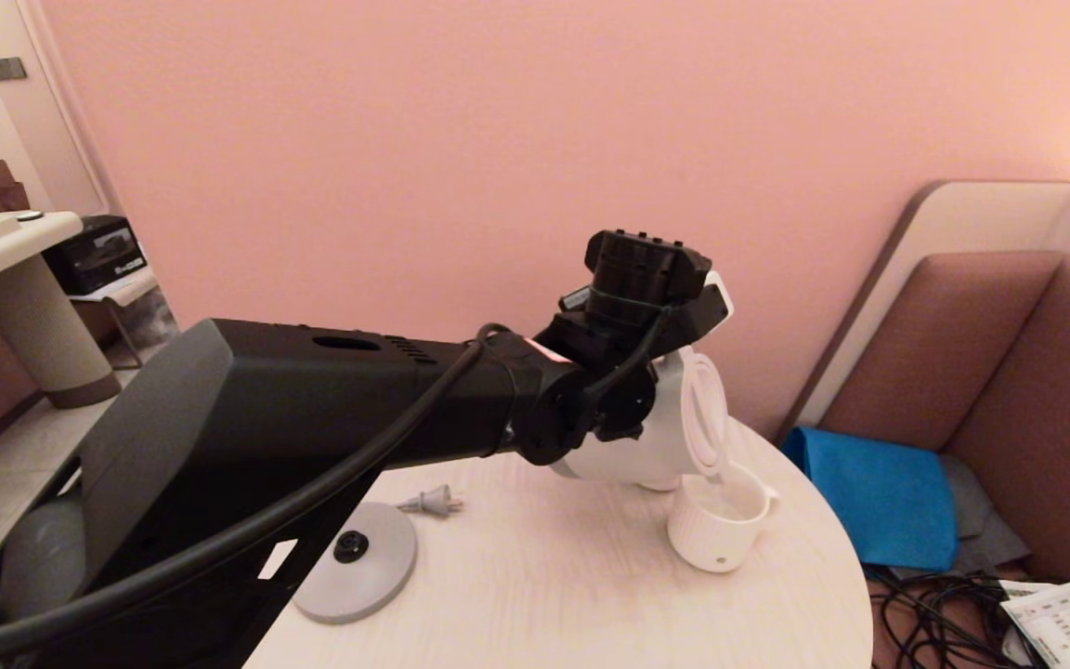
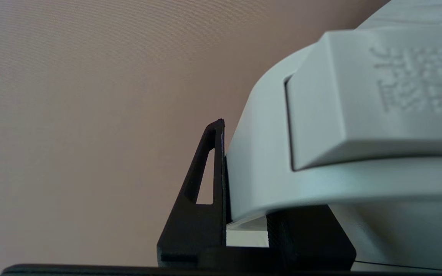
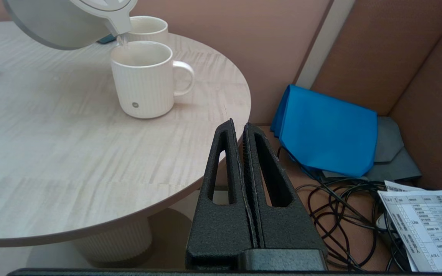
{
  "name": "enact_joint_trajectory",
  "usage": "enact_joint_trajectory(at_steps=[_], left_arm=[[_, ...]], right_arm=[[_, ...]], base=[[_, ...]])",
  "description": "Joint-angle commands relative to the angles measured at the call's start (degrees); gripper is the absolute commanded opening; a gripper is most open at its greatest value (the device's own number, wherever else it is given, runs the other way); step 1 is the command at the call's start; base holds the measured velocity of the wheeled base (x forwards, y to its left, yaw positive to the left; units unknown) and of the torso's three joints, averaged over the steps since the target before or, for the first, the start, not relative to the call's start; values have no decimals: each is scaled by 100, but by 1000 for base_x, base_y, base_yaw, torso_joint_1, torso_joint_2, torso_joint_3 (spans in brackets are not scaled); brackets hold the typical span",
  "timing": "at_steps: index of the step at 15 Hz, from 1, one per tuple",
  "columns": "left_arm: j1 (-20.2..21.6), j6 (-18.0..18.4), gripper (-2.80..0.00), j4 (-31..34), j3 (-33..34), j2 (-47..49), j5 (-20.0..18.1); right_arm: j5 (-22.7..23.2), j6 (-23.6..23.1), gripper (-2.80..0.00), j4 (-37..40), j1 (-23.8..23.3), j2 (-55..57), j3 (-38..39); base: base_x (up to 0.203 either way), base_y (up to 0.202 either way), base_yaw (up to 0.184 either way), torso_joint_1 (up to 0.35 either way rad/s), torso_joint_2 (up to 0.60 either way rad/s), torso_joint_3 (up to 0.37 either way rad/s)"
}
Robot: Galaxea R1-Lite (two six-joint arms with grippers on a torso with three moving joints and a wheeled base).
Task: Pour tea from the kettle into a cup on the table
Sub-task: Pour water into the cup
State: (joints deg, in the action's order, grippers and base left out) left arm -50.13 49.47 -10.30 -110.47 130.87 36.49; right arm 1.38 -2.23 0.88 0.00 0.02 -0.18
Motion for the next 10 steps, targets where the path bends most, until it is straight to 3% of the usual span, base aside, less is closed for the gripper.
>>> enact_joint_trajectory(at_steps=[1, 10], left_arm=[[-6, 35, -280, -7, -1, 0, 68], [-15, 168, -280, -16, -1, 9, 104]], right_arm=[[3, -5, -280, 0, 0, -2, 1], [3, -5, -280, 0, 0, -2, 1]], base=[[0, 0, 0, 0, 0, 0], [0, 0, 0, 0, 0, 0]])
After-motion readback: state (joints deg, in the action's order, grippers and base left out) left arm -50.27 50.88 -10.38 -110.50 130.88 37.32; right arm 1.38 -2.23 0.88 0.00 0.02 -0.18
